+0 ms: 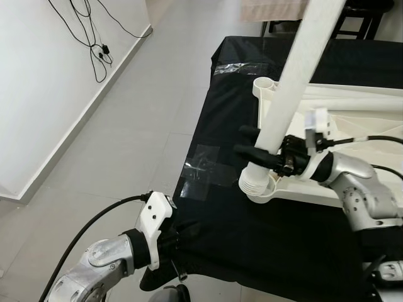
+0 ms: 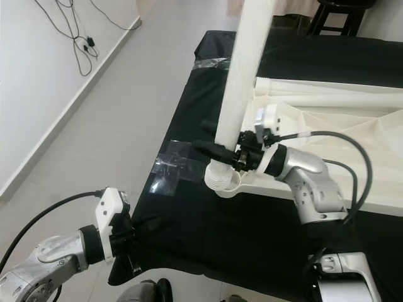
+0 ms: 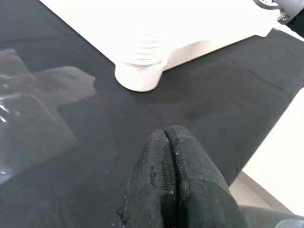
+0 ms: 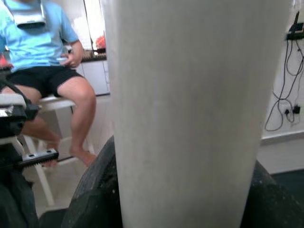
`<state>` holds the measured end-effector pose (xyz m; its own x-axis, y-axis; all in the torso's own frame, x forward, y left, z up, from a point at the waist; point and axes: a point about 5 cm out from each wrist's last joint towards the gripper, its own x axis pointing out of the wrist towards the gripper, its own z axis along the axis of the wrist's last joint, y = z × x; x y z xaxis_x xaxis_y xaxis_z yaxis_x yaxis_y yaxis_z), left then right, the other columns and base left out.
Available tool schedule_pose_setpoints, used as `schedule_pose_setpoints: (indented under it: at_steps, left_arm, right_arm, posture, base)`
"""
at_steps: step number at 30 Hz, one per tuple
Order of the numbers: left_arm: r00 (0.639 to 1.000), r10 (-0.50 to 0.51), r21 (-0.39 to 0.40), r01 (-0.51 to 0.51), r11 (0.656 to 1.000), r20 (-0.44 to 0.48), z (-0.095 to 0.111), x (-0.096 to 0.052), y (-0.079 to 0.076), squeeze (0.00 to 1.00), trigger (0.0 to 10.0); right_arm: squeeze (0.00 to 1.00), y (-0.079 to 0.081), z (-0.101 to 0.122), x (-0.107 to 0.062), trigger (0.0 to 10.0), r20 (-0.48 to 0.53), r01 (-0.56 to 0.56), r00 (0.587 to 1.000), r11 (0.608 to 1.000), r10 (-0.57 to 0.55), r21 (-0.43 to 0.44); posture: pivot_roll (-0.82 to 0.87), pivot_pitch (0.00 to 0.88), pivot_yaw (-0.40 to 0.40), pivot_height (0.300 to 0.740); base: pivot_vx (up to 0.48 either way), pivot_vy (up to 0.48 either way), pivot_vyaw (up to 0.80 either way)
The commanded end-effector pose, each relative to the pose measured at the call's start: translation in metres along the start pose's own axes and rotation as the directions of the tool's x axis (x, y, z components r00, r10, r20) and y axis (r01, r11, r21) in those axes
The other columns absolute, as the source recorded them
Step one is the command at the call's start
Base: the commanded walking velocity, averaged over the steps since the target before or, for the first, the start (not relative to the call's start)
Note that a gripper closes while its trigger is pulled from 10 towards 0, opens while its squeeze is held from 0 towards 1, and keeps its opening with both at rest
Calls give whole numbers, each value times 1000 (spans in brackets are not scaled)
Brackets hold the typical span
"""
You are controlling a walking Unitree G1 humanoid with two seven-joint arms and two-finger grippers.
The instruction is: Building children table
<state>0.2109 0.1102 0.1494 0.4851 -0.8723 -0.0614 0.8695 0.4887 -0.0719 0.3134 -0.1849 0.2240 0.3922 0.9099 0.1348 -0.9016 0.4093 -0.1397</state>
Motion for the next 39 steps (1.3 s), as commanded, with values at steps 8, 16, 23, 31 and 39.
schedule_pose_setpoints:
  at_steps: [8, 16, 23, 31, 39]
  left_arm:
    - [1000, 19, 15, -19, 1000, -2, 1, 0, 0, 0, 10000]
    - [1000, 16, 20, -16, 1000, -2, 2, -1, 1, 0, 10000]
    - [1000, 0, 20, 0, 1000, 2, 4, -1, 0, 0, 10000]
    - [1000, -7, 19, 7, 1000, 2, 4, -1, -1, 0, 10000]
    - [1000, -13, 22, 13, 1000, 3, 5, 0, -1, 0, 10000]
  right_arm:
    - [0, -5, -8, -14, 10000, -71, -6, 997, 1000, 8, 27]
    - [0, -6, -10, -25, 10000, -99, -37, 994, 999, 41, 38]
    - [0, -2, -15, -25, 10000, -112, -79, 990, 995, 85, 55]
    - [0, 8, -16, -22, 10000, -127, -157, 978, 985, 166, 78]
    - [0, 12, -18, -22, 10000, -144, -202, 966, 974, 216, 102]
  posture:
    - [102, 215, 32, 740]
    - [103, 222, 36, 740]
    - [107, 227, 37, 740]
    - [107, 227, 38, 740]
    - [111, 228, 36, 740]
  base:
    - [0, 0, 0]
    - [0, 0, 0]
    - [0, 0, 0]
    - [0, 0, 0]
    - [0, 0, 0]
